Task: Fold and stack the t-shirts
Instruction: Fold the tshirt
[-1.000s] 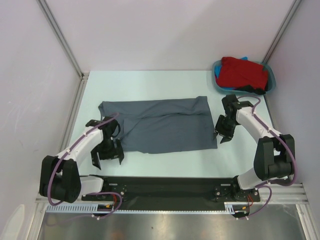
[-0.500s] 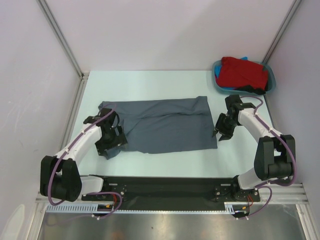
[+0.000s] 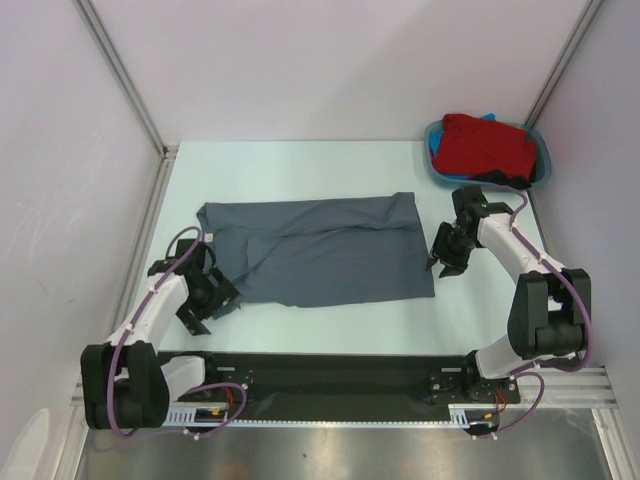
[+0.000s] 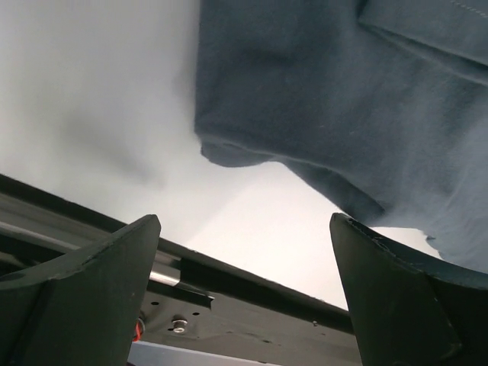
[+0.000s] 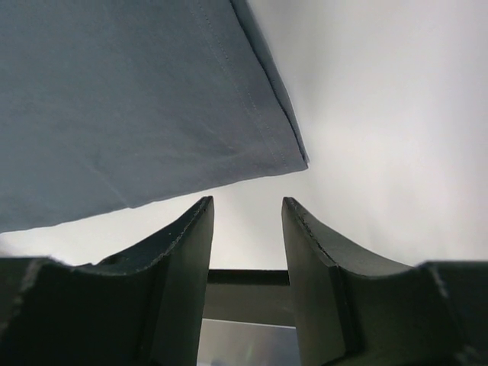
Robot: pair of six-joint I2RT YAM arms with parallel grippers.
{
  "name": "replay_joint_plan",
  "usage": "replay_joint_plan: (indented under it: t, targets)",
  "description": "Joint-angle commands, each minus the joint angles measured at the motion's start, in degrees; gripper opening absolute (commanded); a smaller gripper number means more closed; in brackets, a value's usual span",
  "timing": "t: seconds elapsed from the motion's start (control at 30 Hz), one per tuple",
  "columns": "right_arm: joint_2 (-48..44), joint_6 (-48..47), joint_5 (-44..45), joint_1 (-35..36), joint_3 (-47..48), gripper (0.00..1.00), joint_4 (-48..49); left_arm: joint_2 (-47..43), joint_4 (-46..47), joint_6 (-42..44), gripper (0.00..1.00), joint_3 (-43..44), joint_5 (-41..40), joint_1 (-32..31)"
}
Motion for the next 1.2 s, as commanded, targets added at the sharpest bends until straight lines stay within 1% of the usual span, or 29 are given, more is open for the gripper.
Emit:
replay_joint_plan:
  t: [0.0,0.07,0.17,0.27,0.47,0.5,0.57,0.6,0.77,0.8,0.87,0.9,0.97,1.0,1.1,1.17]
  targets:
    - [0.3,-2.0,0.1,-0.6,2.1,0.47,-0.7,-0.4,3.5,-2.0,1.00,-0.6,2.1,0.4]
    - [0.4,-2.3,0.1,-0.8,2.2,0.47,-0.7,0.9,4.3,-1.6,0.99,-0.7,2.6,0.5]
    - [0.7,-2.7,-0.1,-1.3,2.2,0.47,-0.7,3.0,5.7,-0.9,0.96,0.0,2.5,0.4]
    - [0.8,-3.0,-0.2,-1.7,2.2,0.47,-0.6,4.2,7.6,-0.9,0.90,0.0,2.2,0.4]
    - [1.0,-3.3,-0.4,-2.3,2.2,0.47,-0.6,7.2,9.4,-0.8,0.84,0.7,0.9,0.5]
    - [1.1,-3.4,-0.5,-2.4,2.2,0.47,-0.6,7.2,9.6,-0.8,0.79,0.9,0.6,0.5]
    - [1.3,-3.4,-0.4,-2.6,2.2,0.47,-0.5,7.6,9.4,-0.8,0.73,1.3,0.6,0.4]
    - [1.4,-3.4,-0.4,-2.6,2.2,0.47,-0.5,7.9,9.5,-0.8,0.63,1.6,-1.1,0.5]
    - [1.7,-3.3,-0.6,-2.7,2.0,0.47,-0.3,9.2,8.9,-0.4,0.37,3.1,-3.2,0.4]
    - [1.8,-3.2,-0.6,-2.7,2.0,0.47,-0.2,9.3,8.9,-0.3,0.26,3.3,-3.4,0.4]
    - [1.9,-2.8,-0.5,-2.7,1.9,0.47,-0.2,9.7,8.7,0.1,0.18,4.0,-3.9,0.5]
    - [1.9,-2.7,-0.5,-2.7,1.8,0.47,-0.2,9.8,8.8,0.3,0.11,4.3,-4.0,0.4]
    - [2.0,-2.5,-0.6,-2.8,1.7,0.47,-0.1,9.8,8.6,0.7,0.10,4.7,-4.4,0.4]
    - [2.1,-2.4,-0.8,-2.7,1.5,0.47,-0.1,9.8,8.8,0.9,0.06,5.0,-4.4,0.5]
    - [3.1,-2.0,-1.6,-2.7,1.1,0.47,-0.3,10.3,8.6,1.9,0.00,5.8,-4.5,0.4]
    - [3.7,-1.8,-1.6,-2.6,0.9,0.46,-0.5,10.5,8.6,2.7,0.00,6.1,-4.3,0.4]
